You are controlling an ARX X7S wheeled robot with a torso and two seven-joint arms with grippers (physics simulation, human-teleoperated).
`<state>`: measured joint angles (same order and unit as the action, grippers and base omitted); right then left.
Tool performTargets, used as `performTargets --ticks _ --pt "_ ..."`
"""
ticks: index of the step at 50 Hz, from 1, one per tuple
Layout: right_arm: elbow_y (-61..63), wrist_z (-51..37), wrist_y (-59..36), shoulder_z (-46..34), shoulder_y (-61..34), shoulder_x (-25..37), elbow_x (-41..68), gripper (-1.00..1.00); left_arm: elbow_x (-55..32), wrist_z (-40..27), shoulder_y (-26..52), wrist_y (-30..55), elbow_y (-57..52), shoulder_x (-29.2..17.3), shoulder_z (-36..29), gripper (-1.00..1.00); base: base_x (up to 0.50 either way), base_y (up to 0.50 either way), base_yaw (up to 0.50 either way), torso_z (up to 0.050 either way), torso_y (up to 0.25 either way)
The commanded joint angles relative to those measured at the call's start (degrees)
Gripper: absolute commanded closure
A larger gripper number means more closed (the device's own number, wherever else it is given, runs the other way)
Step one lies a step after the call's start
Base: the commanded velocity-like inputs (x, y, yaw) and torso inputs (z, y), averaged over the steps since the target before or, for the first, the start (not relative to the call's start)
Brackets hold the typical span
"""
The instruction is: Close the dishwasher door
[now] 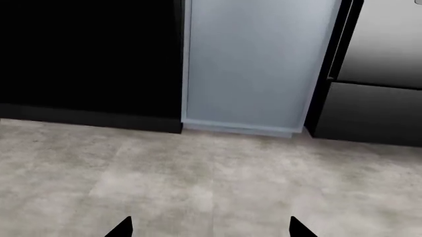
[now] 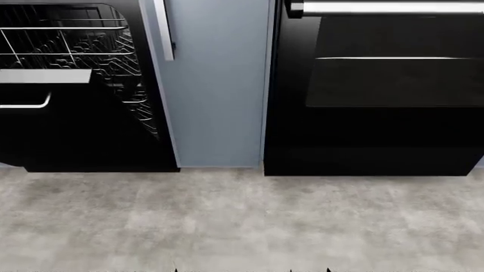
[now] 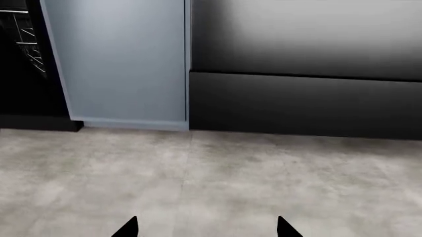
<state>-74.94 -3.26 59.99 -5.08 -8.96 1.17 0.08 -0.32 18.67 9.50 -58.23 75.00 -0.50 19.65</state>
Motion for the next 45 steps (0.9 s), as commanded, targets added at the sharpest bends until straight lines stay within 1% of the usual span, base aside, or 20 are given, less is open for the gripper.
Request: performTargets --ticks 1,45 --pt "0.01 0.06 0.00 0.05 0.00 -0.01 0.01 -1.00 0.01 0.07 0.00 0.00 -0.01 0.01 0.07 -1.00 0.00 0.00 0.00 -0.050 0.000" --pt "0.00 0.06 0.00 0.09 0.01 -0.01 0.01 -1.00 -0.01 0.09 0.00 -0.04 -0.01 0.02 0.12 -1.00 0.00 0.00 0.00 -0.050 0.000"
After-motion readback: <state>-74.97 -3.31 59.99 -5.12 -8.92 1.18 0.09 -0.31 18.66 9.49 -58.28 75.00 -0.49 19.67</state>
